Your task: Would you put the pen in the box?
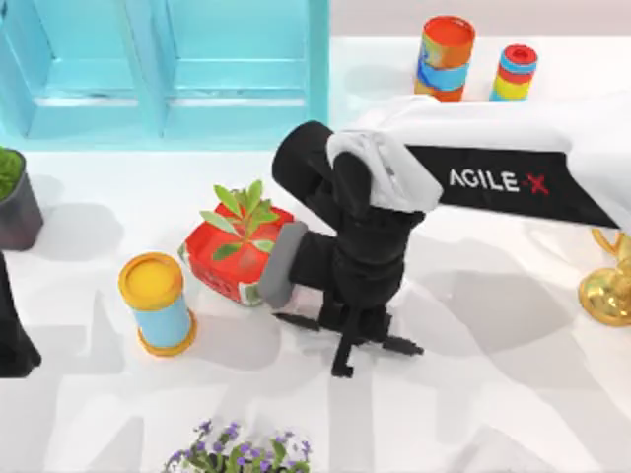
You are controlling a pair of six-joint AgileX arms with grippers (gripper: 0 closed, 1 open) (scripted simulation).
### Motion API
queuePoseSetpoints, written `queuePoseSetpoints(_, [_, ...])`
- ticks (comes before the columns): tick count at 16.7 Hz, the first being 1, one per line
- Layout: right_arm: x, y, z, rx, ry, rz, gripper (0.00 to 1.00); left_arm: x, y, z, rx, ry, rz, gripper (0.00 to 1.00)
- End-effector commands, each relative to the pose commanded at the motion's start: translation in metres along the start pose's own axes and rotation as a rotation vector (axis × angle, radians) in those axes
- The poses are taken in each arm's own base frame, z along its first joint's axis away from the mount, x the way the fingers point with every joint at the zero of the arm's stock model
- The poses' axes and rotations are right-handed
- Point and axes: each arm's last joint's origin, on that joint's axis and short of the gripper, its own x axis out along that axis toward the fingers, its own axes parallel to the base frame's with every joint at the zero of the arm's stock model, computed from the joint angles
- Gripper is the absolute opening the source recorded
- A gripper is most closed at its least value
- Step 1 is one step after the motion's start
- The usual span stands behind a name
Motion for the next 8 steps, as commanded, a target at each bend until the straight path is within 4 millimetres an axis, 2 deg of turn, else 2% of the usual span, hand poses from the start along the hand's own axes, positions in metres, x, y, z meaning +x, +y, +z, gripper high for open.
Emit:
queuePoseSetpoints(3, [-0.025, 0.001, 0.004, -0.003, -0.001, 0.005, 0.00, 0.000, 0.000, 0.000, 0.000, 0.000, 0.000, 1.00])
queuePoseSetpoints(8, [-0.081, 0.005, 0.003, 0.002, 0.009, 0.006, 0.00, 0.000, 0.000, 0.000, 0.000, 0.000, 0.000, 1.00])
